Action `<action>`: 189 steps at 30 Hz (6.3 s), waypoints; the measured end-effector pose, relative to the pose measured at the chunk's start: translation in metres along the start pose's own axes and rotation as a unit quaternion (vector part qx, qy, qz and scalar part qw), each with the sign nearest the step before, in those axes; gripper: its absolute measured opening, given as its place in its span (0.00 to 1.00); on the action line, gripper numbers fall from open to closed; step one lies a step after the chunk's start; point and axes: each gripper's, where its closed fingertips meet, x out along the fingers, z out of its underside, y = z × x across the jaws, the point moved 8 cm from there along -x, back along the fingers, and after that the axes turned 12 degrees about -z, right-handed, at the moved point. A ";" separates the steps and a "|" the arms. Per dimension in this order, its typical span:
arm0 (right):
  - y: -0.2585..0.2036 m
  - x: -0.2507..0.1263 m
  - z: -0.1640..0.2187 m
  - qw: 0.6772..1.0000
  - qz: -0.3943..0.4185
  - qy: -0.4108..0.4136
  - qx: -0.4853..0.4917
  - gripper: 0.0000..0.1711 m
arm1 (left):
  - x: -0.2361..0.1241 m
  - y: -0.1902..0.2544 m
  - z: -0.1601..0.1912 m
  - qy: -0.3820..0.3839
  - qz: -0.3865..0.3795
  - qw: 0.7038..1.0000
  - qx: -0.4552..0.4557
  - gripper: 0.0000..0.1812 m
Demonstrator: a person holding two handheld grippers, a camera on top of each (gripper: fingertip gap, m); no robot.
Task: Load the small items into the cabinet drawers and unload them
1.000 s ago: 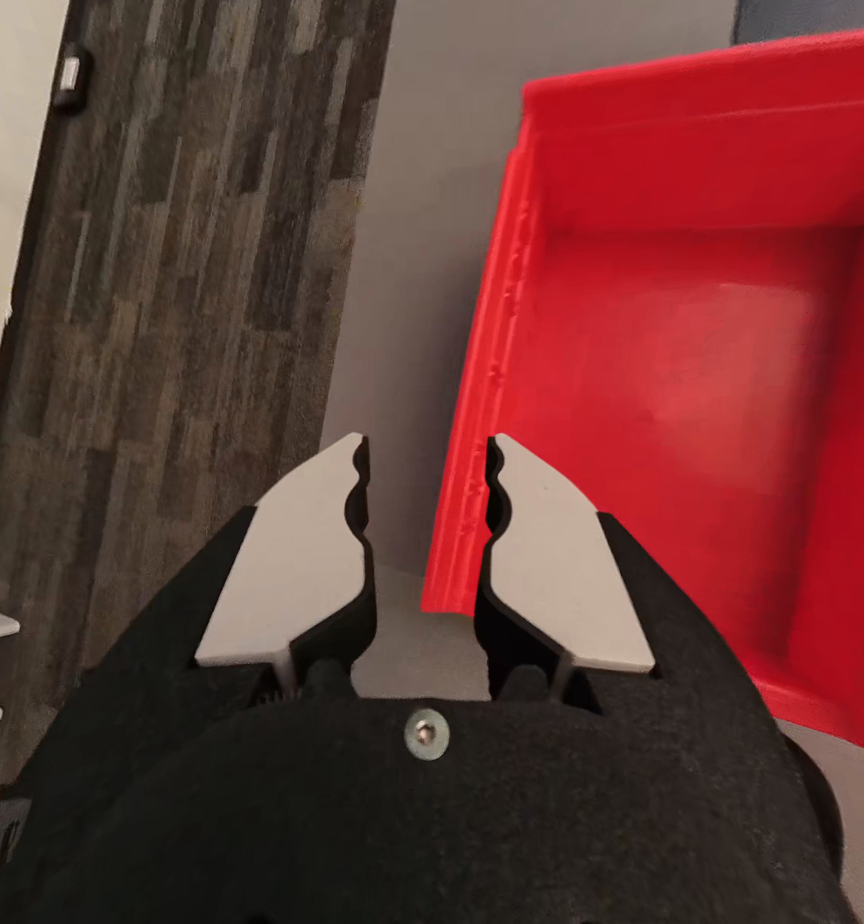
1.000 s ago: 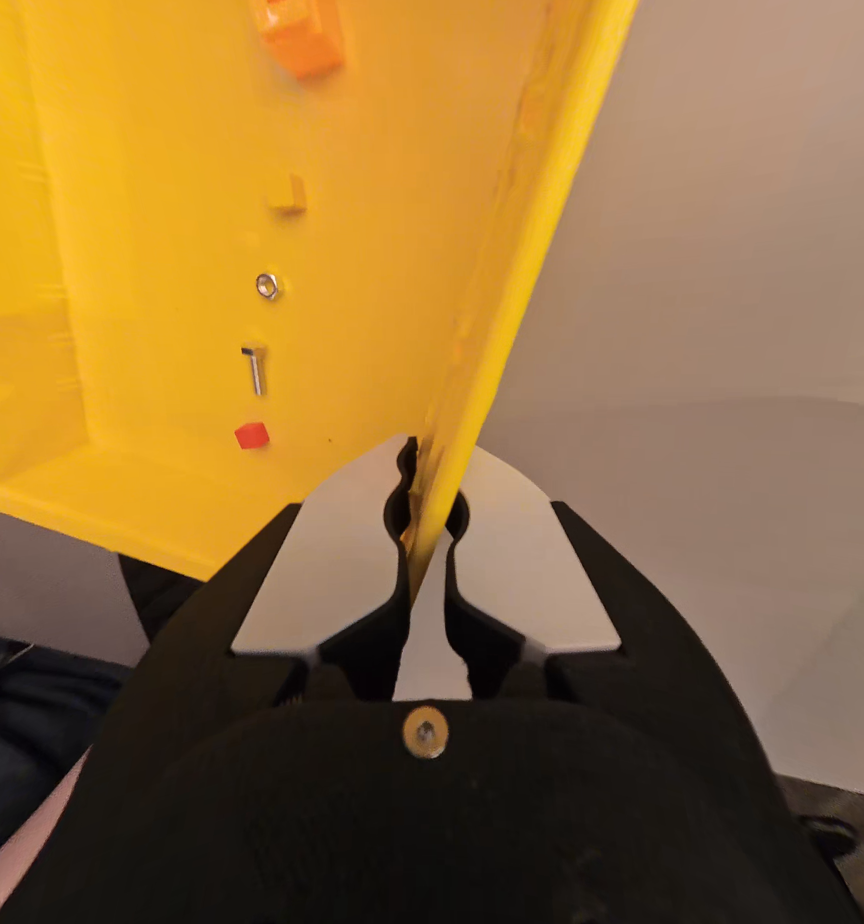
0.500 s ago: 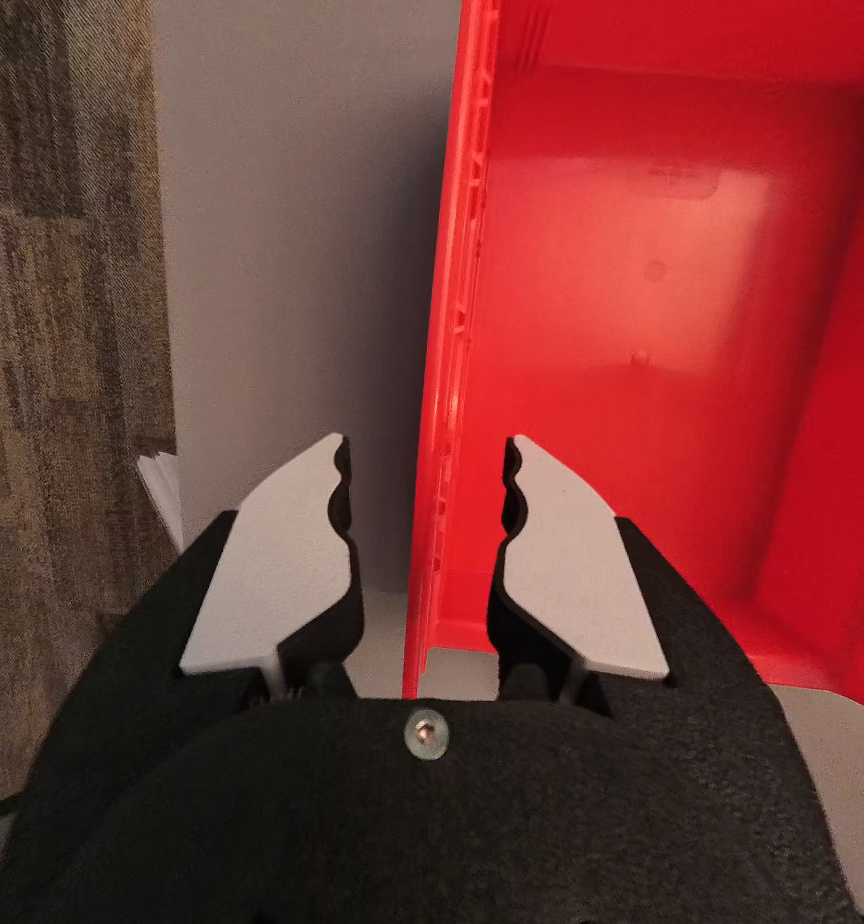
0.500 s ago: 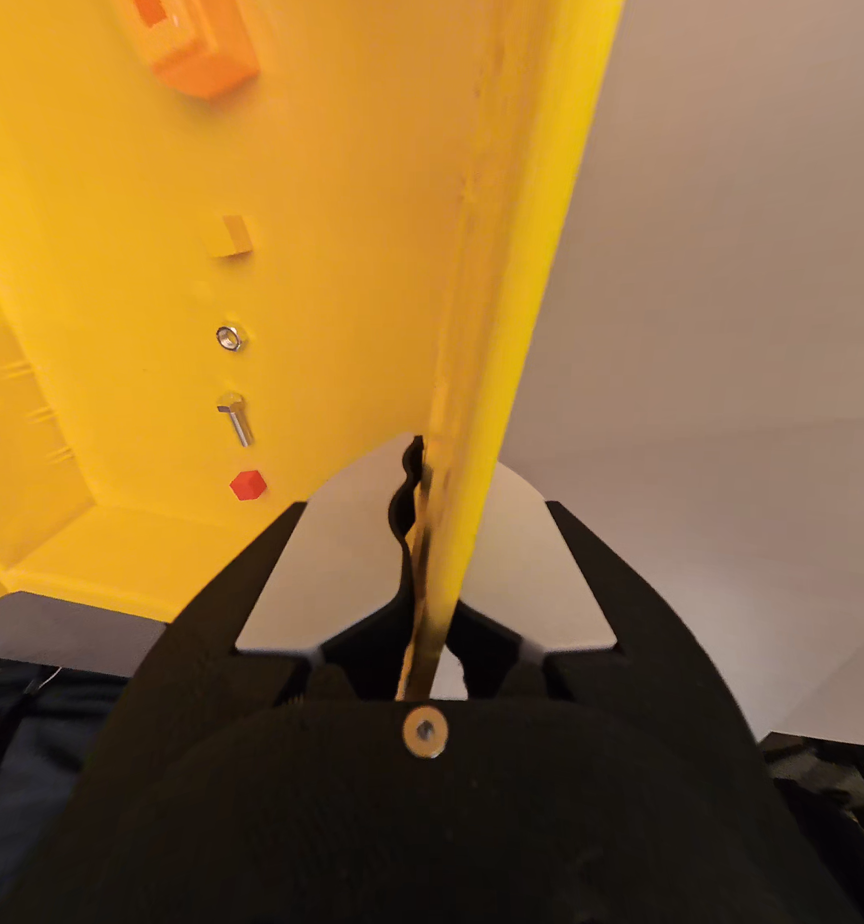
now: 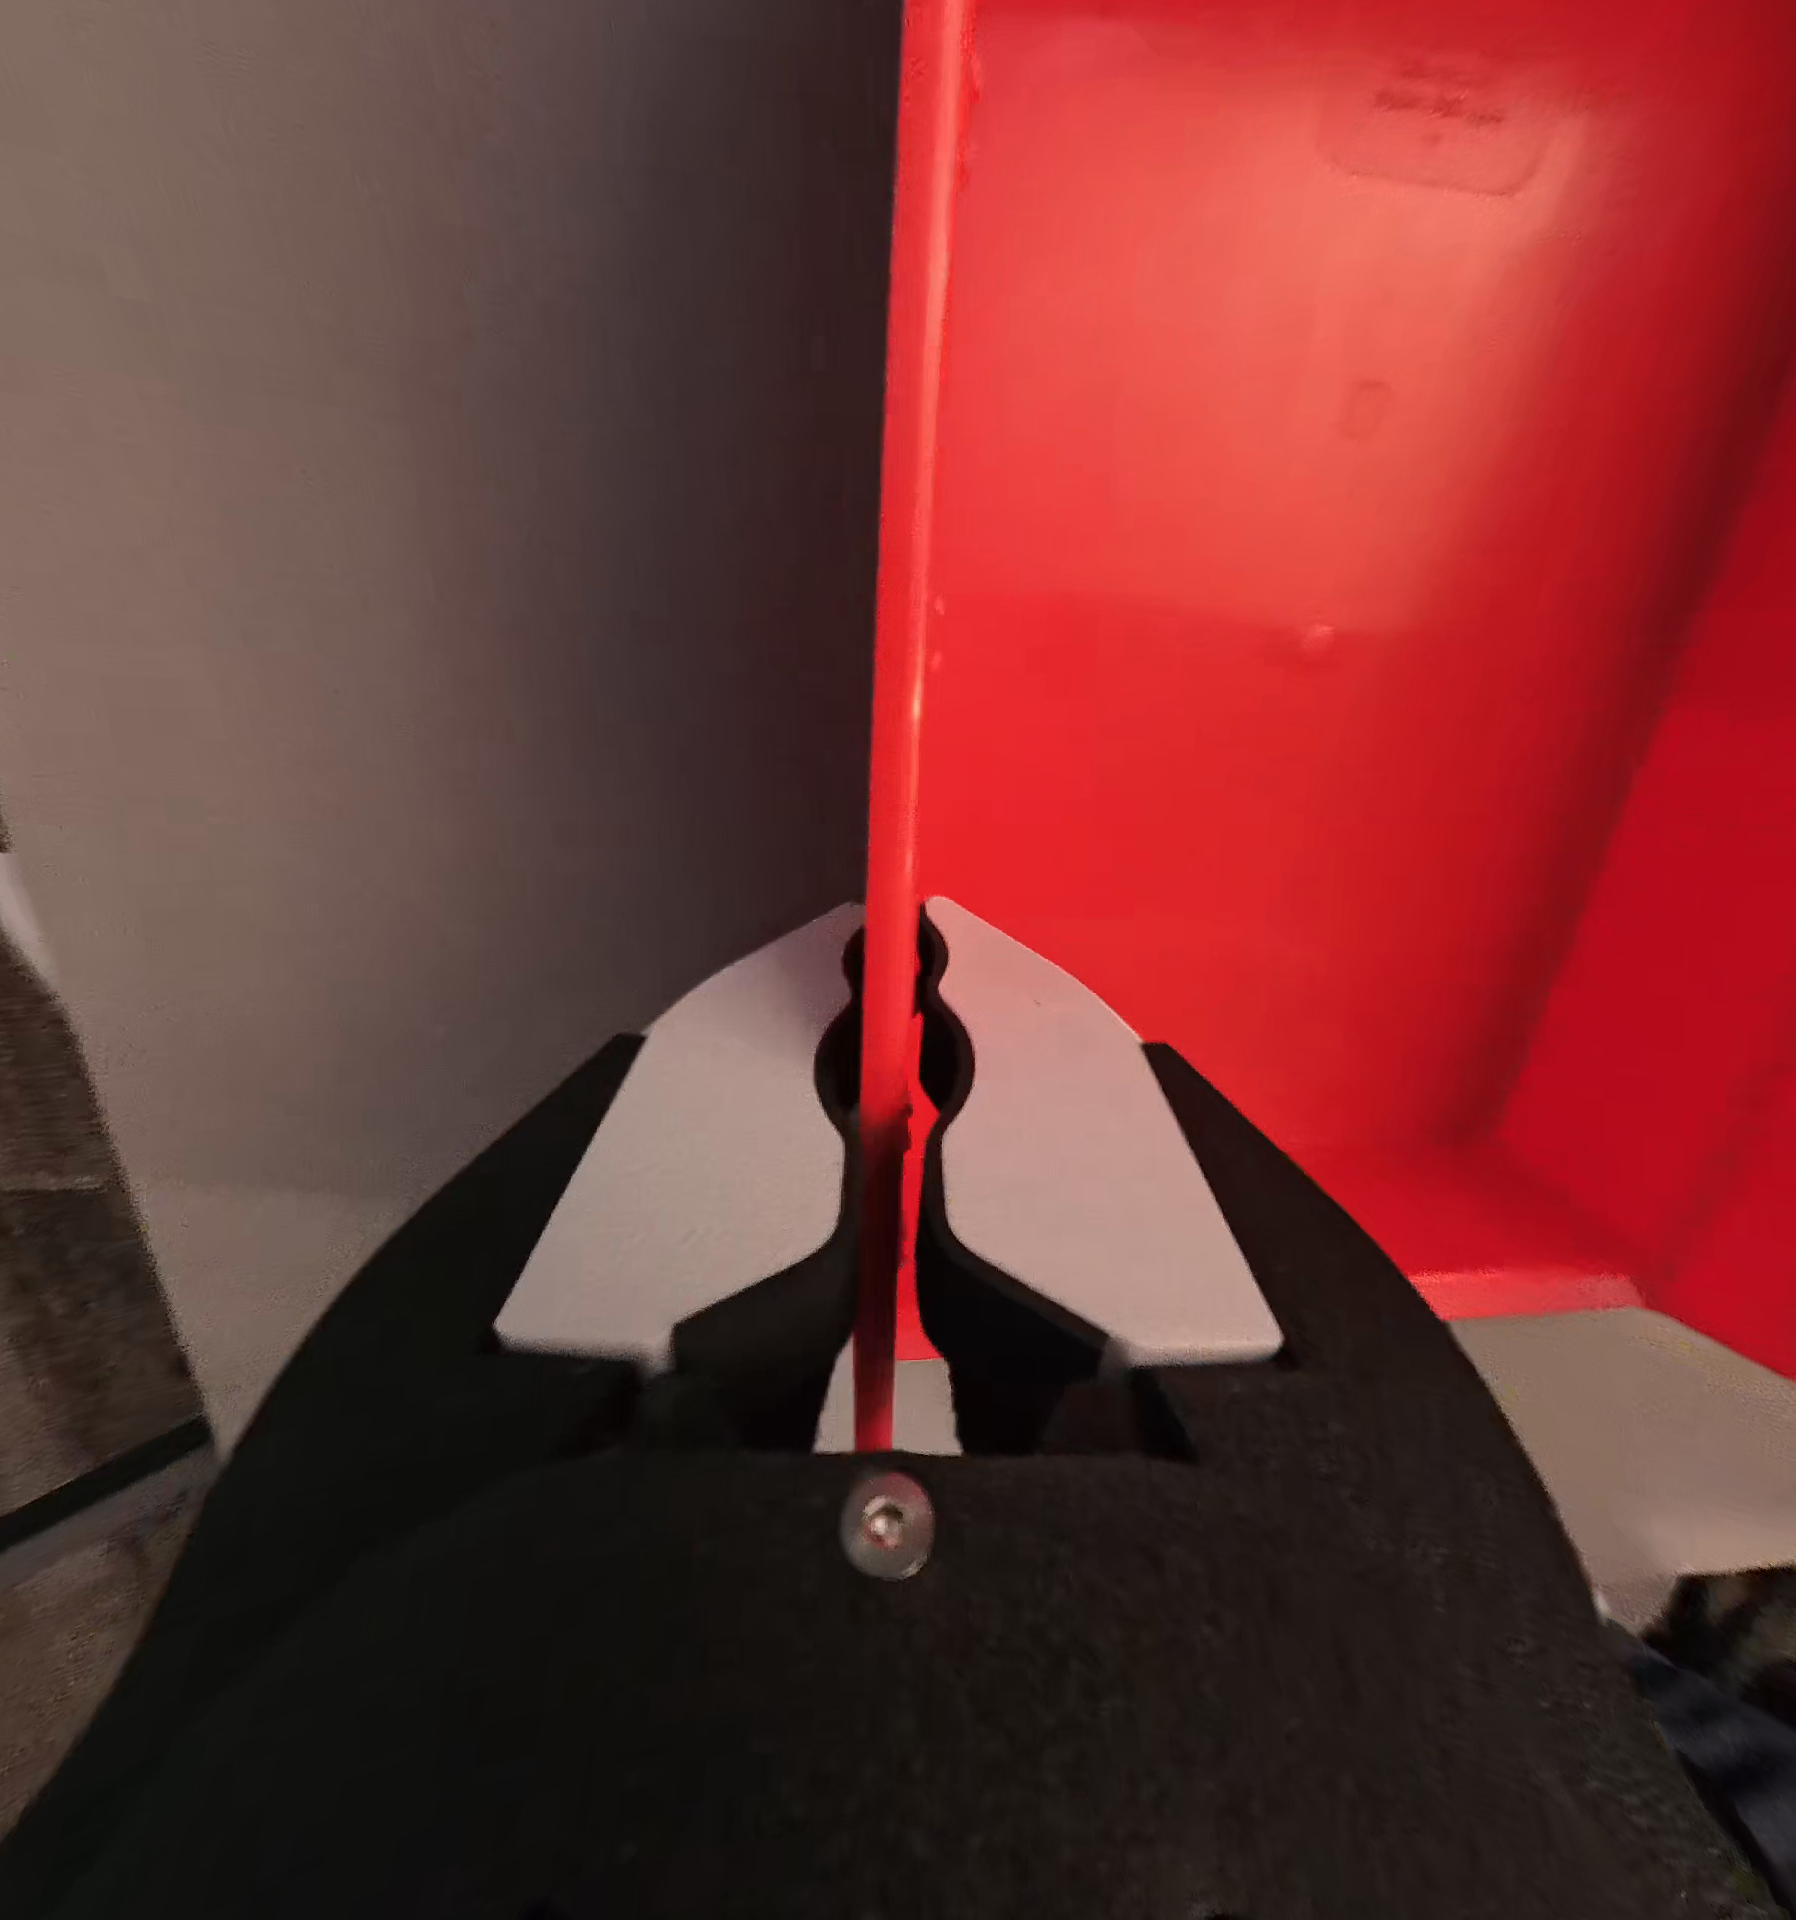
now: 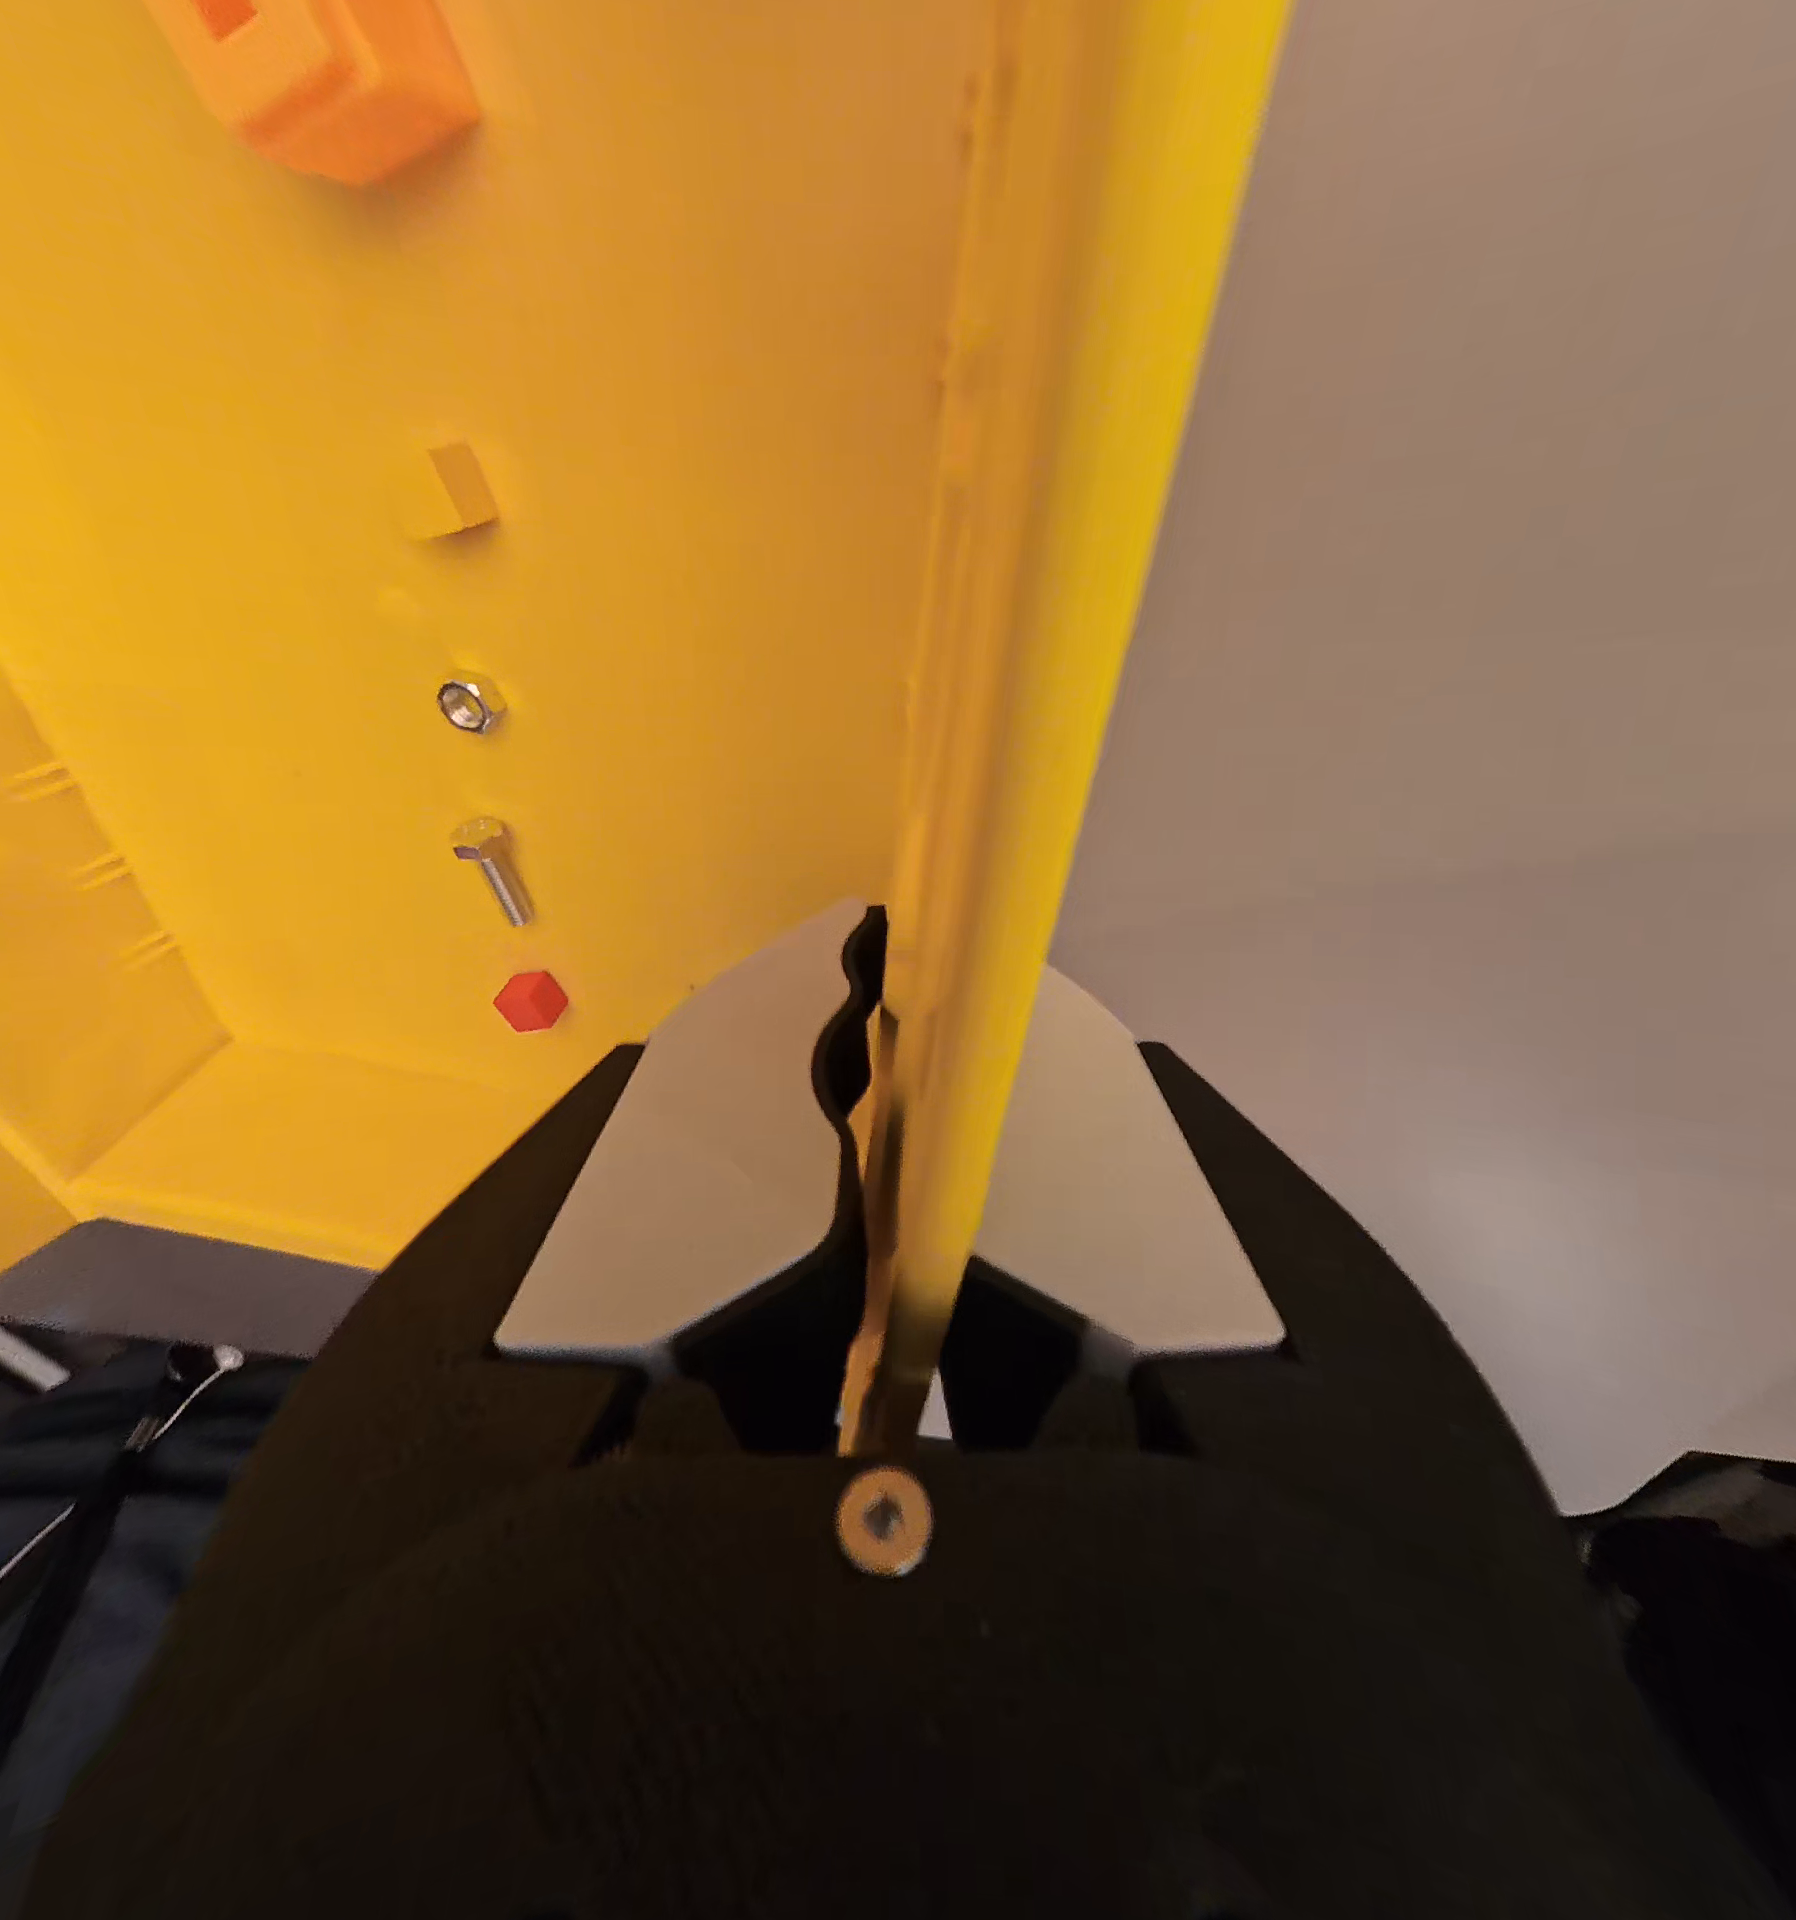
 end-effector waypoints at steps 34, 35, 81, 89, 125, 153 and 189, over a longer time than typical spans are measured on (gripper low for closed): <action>-0.136 -0.005 0.187 0.981 -0.053 -0.062 -0.177 0.02 | -0.074 -0.183 0.068 -0.015 0.067 0.997 -0.027 0.04; -0.160 0.005 0.184 0.975 -0.056 -0.074 -0.202 0.02 | -0.078 -0.191 0.073 -0.017 0.061 0.997 -0.034 0.04; -0.619 0.208 0.023 0.964 0.052 0.014 -0.260 0.20 | -0.123 -0.330 0.156 -0.063 0.027 0.987 -0.145 0.04; -0.627 0.111 0.098 0.882 0.002 0.096 -0.461 0.21 | -0.171 -0.303 0.162 -0.018 0.021 0.995 -0.098 0.04; -0.101 -0.022 0.471 0.918 -0.062 0.333 -0.206 0.21 | -0.100 0.627 0.064 0.040 0.188 0.930 0.314 0.04; -0.044 0.044 0.447 0.922 -0.172 0.319 -0.137 0.21 | -0.052 0.625 0.072 0.030 0.200 0.976 0.078 0.12; -0.202 -0.075 0.225 0.666 0.012 0.537 -0.517 0.26 | -0.120 -0.009 0.148 0.485 -0.085 0.868 -0.063 0.22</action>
